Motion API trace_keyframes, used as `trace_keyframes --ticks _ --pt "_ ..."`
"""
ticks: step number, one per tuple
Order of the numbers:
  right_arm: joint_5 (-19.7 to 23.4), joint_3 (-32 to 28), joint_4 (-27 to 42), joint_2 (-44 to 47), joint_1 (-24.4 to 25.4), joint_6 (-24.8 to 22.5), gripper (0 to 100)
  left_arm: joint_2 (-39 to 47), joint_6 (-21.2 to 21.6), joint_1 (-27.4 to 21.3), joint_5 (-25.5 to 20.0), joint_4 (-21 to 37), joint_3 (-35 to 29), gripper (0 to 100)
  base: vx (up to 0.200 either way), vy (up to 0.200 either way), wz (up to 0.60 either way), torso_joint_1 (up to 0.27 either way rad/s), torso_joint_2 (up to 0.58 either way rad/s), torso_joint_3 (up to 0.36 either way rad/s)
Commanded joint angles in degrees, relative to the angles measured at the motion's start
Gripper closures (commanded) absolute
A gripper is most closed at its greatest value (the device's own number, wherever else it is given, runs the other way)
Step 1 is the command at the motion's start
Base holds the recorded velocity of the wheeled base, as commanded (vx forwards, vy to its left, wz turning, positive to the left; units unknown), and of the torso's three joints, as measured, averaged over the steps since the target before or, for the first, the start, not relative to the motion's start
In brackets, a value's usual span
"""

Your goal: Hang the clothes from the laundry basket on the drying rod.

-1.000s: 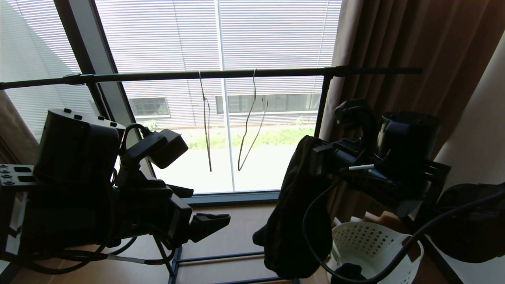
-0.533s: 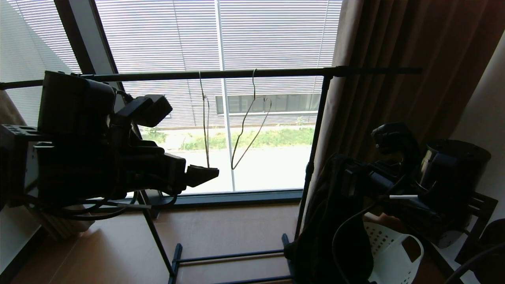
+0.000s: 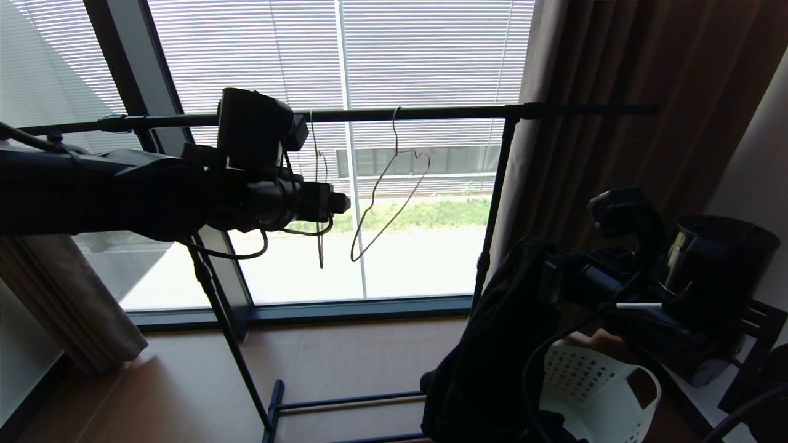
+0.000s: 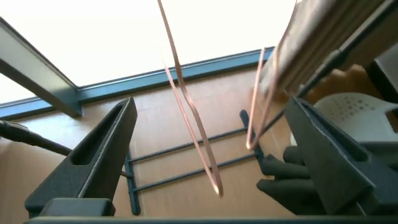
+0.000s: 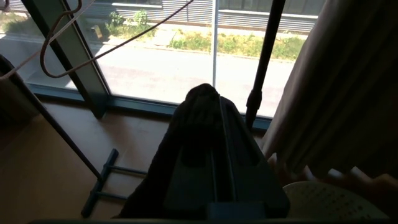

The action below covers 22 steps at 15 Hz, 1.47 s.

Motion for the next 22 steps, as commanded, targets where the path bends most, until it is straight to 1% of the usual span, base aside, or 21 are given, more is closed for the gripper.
trace_keyframes --ticks 1,5,16,17,22 --pt "0.0 0.0 -0.1 0.1 0.0 0.1 100 9.2 -0.2 0.7 3.6 0.0 -6.3 0 0.0 0.0 0.0 0.0 0.0 0.0" --pt "0.1 0.0 -0.2 0.3 0.0 0.1 100 9.6 -0.2 0.6 3.9 -0.1 -7.1 0 0.0 0.0 0.0 0.0 0.0 0.0" --pt "0.1 0.3 -0.2 0.5 0.0 0.2 100 11.2 -0.9 2.9 4.0 -0.2 -8.5 0 0.0 0.0 0.0 0.0 0.0 0.0" --pt "0.1 0.3 -0.2 0.9 0.0 0.2 100 11.3 -0.9 2.9 4.0 -0.2 -8.5 100 0.0 0.0 0.0 0.0 0.0 0.0" --pt "0.0 0.4 -0.2 1.4 0.1 0.2 100 11.2 -0.9 2.9 4.3 -0.2 -8.5 100 0.0 0.0 0.0 0.0 0.0 0.0"
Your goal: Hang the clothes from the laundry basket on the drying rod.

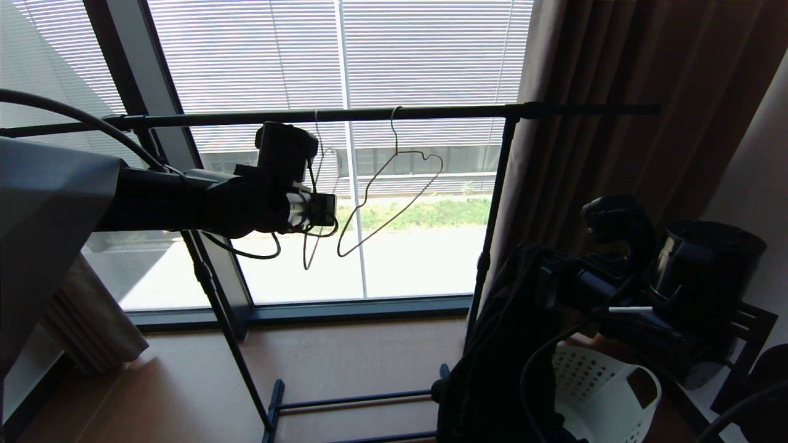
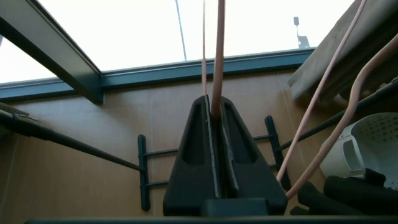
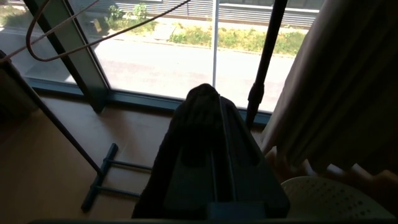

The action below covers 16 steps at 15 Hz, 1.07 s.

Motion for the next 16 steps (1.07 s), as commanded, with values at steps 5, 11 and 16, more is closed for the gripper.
trace_keyframes --ticks 5,11,16 --pt "-0.1 0.1 0.0 0.2 0.1 0.0 100 -2.6 0.0 -0.1 0.0 0.1 0.3 100 0.0 0.0 0.0 0.0 0.0 0.0" --pt "-0.1 0.1 0.0 0.2 0.1 0.0 100 -9.7 0.3 -1.2 -0.1 0.2 6.3 100 0.0 0.0 0.0 0.0 0.0 0.0" --pt "-0.1 0.1 0.0 0.0 0.1 0.0 100 -17.8 0.6 -3.0 -0.3 0.2 15.0 100 0.0 0.0 0.0 0.0 0.0 0.0"
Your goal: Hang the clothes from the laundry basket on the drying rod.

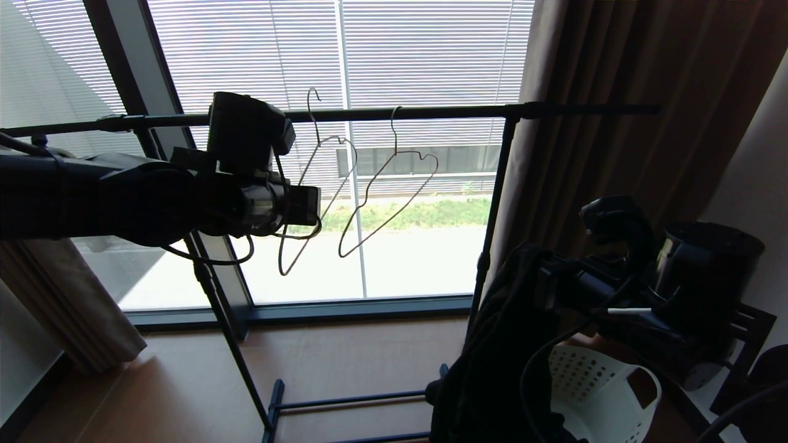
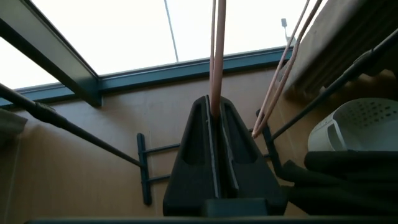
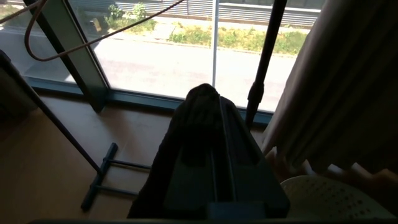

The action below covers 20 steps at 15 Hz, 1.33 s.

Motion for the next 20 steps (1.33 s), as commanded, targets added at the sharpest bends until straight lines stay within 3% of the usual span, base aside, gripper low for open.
trace_keyframes --ticks 1,7,9,11,12,13,16,19,20 --pt "0.0 -0.1 0.0 0.0 0.0 0.0 100 -6.9 0.3 -0.6 0.0 -0.1 6.1 100 0.0 0.0 0.0 0.0 0.0 0.0" --pt "0.0 0.1 0.0 0.0 0.0 -0.1 100 -23.2 1.7 -0.3 -0.1 -0.5 25.7 100 0.0 0.0 0.0 0.0 0.0 0.0" --pt "0.0 0.2 0.0 0.0 0.1 0.0 100 -32.4 1.9 -0.2 -0.2 -0.6 33.4 100 0.0 0.0 0.0 0.0 0.0 0.0" --pt "0.0 0.2 0.1 -0.1 0.3 -0.1 100 -47.1 5.4 -0.2 -1.7 -0.5 43.7 100 0.0 0.0 0.0 0.0 0.0 0.0" --pt "-0.1 0.3 0.1 -0.2 0.4 -0.2 100 -51.5 7.4 -0.2 -3.7 -0.5 46.8 100 0.0 0.0 0.0 0.0 0.0 0.0" --pt "-0.9 0.3 0.1 -0.2 0.7 -2.2 100 -58.3 10.9 0.3 -8.5 -0.5 51.1 100 0.0 0.0 0.0 0.0 0.0 0.0" --pt "-7.7 0.1 0.0 0.4 0.8 -8.4 100 -68.2 14.6 3.0 -19.1 -0.1 55.3 100 0.0 0.0 0.0 0.0 0.0 0.0" --pt "-10.2 -2.6 0.0 1.3 0.8 -14.6 100 -71.2 14.5 3.3 -20.7 0.9 56.3 100 0.0 0.0 0.0 0.0 0.0 0.0" --pt "-12.1 -4.8 0.1 1.8 0.8 -17.4 100 -72.7 14.5 3.0 -23.6 0.7 58.1 100 0.0 0.0 0.0 0.0 0.0 0.0"
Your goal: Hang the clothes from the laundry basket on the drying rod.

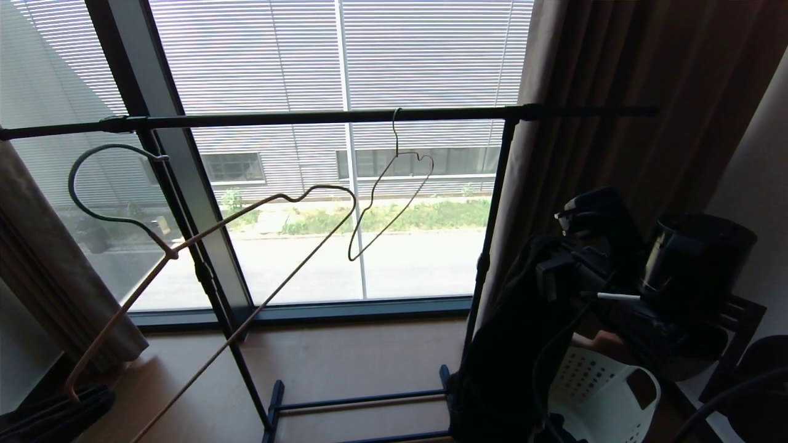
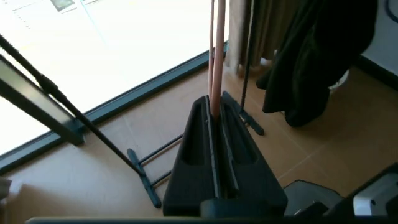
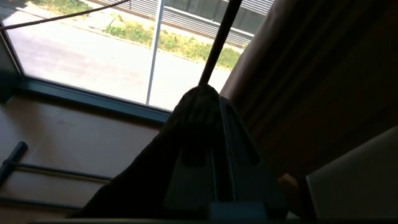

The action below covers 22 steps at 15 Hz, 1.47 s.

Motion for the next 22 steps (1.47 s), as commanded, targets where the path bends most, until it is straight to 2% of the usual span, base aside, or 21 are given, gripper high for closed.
trace_keyframes --ticks 1,2,3,4,5,6,7,9,14,18,22 --pt "-2.0 -3.1 0.0 1.4 0.0 -1.8 100 -4.5 0.0 0.0 -3.8 0.0 2.8 100 0.0 0.0 0.0 0.0 0.0 0.0" --pt "-2.6 -3.9 0.2 1.9 0.0 -2.2 100 -4.3 -0.1 -0.1 -5.6 -0.2 3.4 100 0.0 0.0 0.0 0.0 0.0 0.0" --pt "-3.8 -6.1 0.3 3.3 0.0 -3.6 100 -0.6 0.2 0.0 -10.2 -0.7 4.5 100 0.0 0.0 0.0 0.0 0.0 0.0" --pt "-4.8 -7.8 0.2 4.3 -0.1 -4.0 100 3.0 0.2 -0.6 -11.1 -2.4 4.7 100 0.0 0.0 0.0 0.0 0.0 0.0" --pt "-5.2 -8.7 0.2 4.9 -0.1 -4.1 100 5.3 0.1 -1.4 -11.1 -4.1 4.7 100 0.0 0.0 0.0 0.0 0.0 0.0" --pt "-5.5 -10.6 0.2 5.9 -0.2 -4.2 100 12.5 -0.2 -3.4 -11.1 -10.8 4.9 100 0.0 0.0 0.0 0.0 0.0 0.0" --pt "-5.5 -11.2 0.6 5.8 -0.2 -4.2 100 16.9 -0.1 -4.4 -11.1 -14.6 5.0 100 0.0 0.0 0.0 0.0 0.0 0.0" --pt "-5.5 -11.8 0.9 5.6 -0.3 -5.4 100 24.1 -0.3 -6.6 -11.1 -19.1 5.0 100 0.0 0.0 0.0 0.0 0.0 0.0" --pt "-5.5 -15.7 2.9 5.9 -0.2 -6.6 100 32.2 -0.5 -10.5 -11.1 -24.2 4.8 100 0.0 0.0 0.0 0.0 0.0 0.0" --pt "-5.7 -17.9 4.8 7.1 1.7 -6.6 100 39.5 -3.4 -12.8 -10.9 -32.1 4.6 100 0.0 0.0 0.0 0.0 0.0 0.0" --pt "-7.0 -18.4 6.4 7.1 5.0 -6.6 100 43.2 -3.2 -12.8 -10.9 -34.0 2.3 100 0.0 0.0 0.0 0.0 0.0 0.0"
